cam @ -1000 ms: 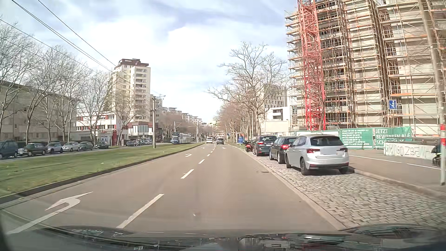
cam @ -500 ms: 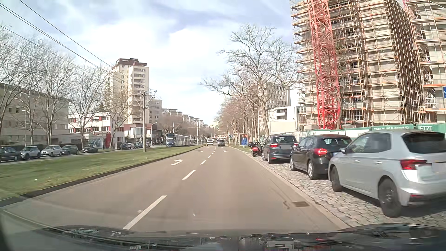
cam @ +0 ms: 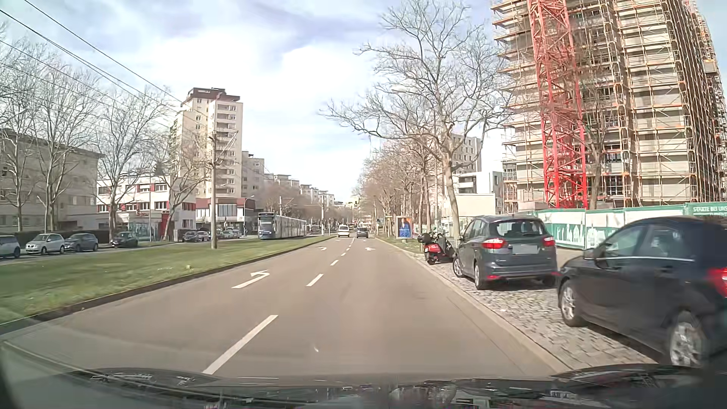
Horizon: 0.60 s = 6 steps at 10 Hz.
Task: Follow the waypoints while adhering to traffic rules and regulations
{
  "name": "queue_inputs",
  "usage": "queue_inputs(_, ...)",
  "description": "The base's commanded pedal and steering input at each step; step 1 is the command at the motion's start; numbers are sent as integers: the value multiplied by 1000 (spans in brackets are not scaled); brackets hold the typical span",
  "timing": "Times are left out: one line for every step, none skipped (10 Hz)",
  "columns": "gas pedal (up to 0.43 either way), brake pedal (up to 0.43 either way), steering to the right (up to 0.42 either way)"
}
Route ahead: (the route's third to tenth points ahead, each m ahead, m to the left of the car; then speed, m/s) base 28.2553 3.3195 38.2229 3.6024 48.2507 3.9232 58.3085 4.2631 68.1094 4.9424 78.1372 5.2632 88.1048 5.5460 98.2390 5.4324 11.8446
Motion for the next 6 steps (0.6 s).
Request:
queue_inputs(79,0,-4)
queue_inputs(79,0,-5)
queue_inputs(79,0,-5)
queue_inputs(79,0,-5)
queue_inputs(79,0,-4)
queue_inputs(79,0,-4)
